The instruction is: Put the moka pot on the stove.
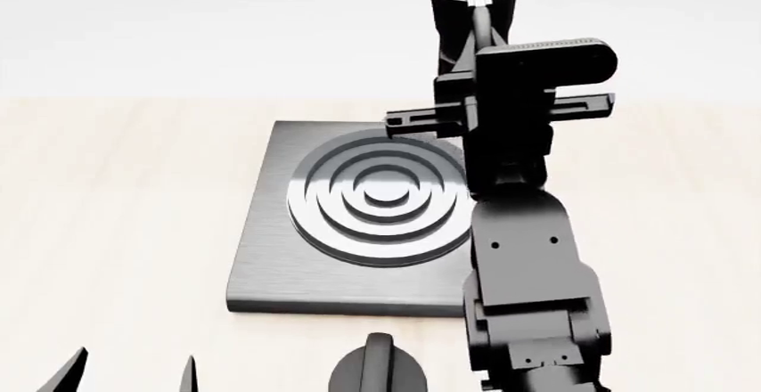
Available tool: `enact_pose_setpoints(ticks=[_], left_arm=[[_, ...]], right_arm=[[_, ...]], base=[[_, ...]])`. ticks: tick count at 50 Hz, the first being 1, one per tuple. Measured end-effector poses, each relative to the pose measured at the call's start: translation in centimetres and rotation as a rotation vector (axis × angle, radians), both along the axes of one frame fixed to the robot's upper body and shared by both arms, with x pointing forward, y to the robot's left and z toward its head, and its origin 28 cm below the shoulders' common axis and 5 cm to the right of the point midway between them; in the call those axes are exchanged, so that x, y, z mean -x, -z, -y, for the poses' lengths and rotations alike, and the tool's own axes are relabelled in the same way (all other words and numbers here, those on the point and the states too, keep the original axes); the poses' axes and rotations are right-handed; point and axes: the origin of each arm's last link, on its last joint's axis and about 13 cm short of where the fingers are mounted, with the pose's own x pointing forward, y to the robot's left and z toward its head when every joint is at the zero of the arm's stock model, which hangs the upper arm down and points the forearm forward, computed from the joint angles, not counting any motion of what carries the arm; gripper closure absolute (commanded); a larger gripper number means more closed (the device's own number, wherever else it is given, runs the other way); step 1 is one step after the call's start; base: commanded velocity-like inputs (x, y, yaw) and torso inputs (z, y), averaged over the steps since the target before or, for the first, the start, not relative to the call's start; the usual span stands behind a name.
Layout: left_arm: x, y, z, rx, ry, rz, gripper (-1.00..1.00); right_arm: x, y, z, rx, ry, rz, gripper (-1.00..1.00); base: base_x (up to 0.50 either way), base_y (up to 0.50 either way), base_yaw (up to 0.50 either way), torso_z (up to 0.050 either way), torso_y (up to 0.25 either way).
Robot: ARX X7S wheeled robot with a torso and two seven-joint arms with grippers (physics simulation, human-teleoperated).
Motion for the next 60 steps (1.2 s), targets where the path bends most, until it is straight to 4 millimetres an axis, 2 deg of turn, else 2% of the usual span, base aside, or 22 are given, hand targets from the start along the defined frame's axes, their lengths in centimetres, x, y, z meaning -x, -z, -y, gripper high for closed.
enact_pose_setpoints(ticks=[15,32,60], left_arm=[[0.0,0.0,0.0,-0.001,-0.002,-0.002,-1.00],[0.0,0.0,0.0,0.001,-0.006,-0.001,-1.00],[0.0,0.0,0.0,0.003,-0.013,0.000,-1.00]], right_arm=[[0.0,0.0,-1.7,-0.057,-0.077,-0.010,1.00],[0.5,1.4,-3.0,-0.078,-0.125,-0.060,1.00],[1.3,3.5,-3.8,-0.087,-0.145,-0.154,1.00]], base=[[0.00,0.00,0.00,0.000,0.001],[0.00,0.00,0.00,0.001,0.001],[0.00,0.00,0.00,0.000,0.001]])
